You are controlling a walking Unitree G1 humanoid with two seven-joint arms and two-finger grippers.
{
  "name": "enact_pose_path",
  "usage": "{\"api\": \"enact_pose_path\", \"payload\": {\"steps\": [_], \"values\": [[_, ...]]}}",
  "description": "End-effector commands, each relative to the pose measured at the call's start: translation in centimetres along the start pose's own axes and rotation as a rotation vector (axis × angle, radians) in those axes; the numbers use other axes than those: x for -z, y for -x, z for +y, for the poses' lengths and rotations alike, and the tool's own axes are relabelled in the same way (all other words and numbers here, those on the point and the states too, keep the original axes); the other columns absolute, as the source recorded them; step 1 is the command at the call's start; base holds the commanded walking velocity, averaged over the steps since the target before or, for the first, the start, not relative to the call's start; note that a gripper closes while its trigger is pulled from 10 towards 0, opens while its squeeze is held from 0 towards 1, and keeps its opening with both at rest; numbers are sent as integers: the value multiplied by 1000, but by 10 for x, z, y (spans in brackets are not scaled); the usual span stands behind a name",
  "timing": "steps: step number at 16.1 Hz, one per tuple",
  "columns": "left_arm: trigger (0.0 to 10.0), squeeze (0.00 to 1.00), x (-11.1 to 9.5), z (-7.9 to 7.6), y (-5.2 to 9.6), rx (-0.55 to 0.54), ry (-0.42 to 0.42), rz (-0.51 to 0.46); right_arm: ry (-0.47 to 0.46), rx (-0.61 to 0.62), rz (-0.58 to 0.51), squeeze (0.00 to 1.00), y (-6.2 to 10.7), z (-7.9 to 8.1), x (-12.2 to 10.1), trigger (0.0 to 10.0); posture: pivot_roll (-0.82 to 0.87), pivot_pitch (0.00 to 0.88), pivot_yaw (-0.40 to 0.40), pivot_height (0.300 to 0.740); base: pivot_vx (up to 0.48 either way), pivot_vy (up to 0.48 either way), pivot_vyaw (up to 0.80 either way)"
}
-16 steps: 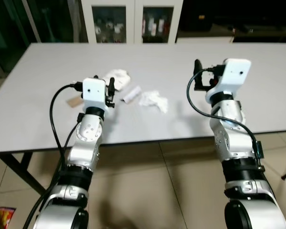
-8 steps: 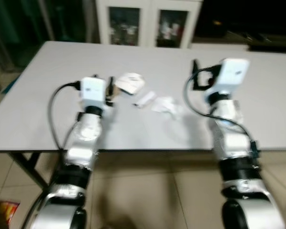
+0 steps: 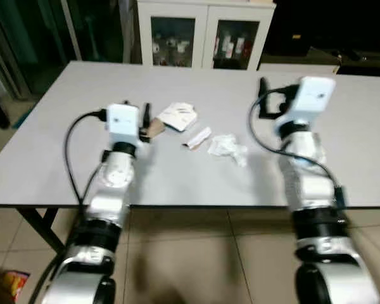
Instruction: Picking trash to rubbish bin
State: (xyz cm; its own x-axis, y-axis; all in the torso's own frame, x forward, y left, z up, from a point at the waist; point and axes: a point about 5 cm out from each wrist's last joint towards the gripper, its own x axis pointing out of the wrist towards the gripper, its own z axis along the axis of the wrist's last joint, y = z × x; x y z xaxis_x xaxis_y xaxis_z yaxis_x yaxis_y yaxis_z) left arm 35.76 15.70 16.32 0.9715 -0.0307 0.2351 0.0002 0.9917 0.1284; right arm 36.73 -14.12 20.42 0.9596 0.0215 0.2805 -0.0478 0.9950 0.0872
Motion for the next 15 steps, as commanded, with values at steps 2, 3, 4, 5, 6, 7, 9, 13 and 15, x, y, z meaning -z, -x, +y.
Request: {"api": "enact_pose_path", "payload": {"steps": [2,3,4,5,6,7,9,13,15], "values": [[10000,0,-3,-4,-2,11,2,-5,-1,16,3,0,-1,-7,-2,10000,-1,33,-59,740,315,0,-800],[10000,0,-3,-4,-2,11,2,-5,1,14,1,0,-1,-6,-2,10000,-1,33,-59,740,319,0,-800],[10000,0,-3,-4,-2,11,2,-5,5,11,-4,0,-1,-5,-2,10000,3,33,-59,740,319,0,0],[10000,0,-3,-4,-2,10,2,-5,5,10,-6,0,-1,-5,-2,10000,3,34,-60,740,319,0,0],[10000,0,-3,-4,-2,10,1,-6,4,10,-7,0,-1,-5,-2,10000,5,38,-61,740,311,0,0],[10000,0,-4,-4,-3,8,1,-6,0,14,-7,0,-1,-5,-2,10000,5,39,-61,740,315,0,0],[10000,0,-4,-3,-3,6,1,-6,-1,17,-5,0,-1,-5,-2,10000,6,43,-61,740,317,0,0],[10000,0,-4,-2,-3,2,-2,-6,-2,18,-2,0,-1,-4,-1,10000,5,42,-60,740,383,0,0],[10000,0,-4,-2,-3,0,-4,-4,-2,19,0,0,-1,-4,0,10000,6,43,-59,740,461,0,0]]}}
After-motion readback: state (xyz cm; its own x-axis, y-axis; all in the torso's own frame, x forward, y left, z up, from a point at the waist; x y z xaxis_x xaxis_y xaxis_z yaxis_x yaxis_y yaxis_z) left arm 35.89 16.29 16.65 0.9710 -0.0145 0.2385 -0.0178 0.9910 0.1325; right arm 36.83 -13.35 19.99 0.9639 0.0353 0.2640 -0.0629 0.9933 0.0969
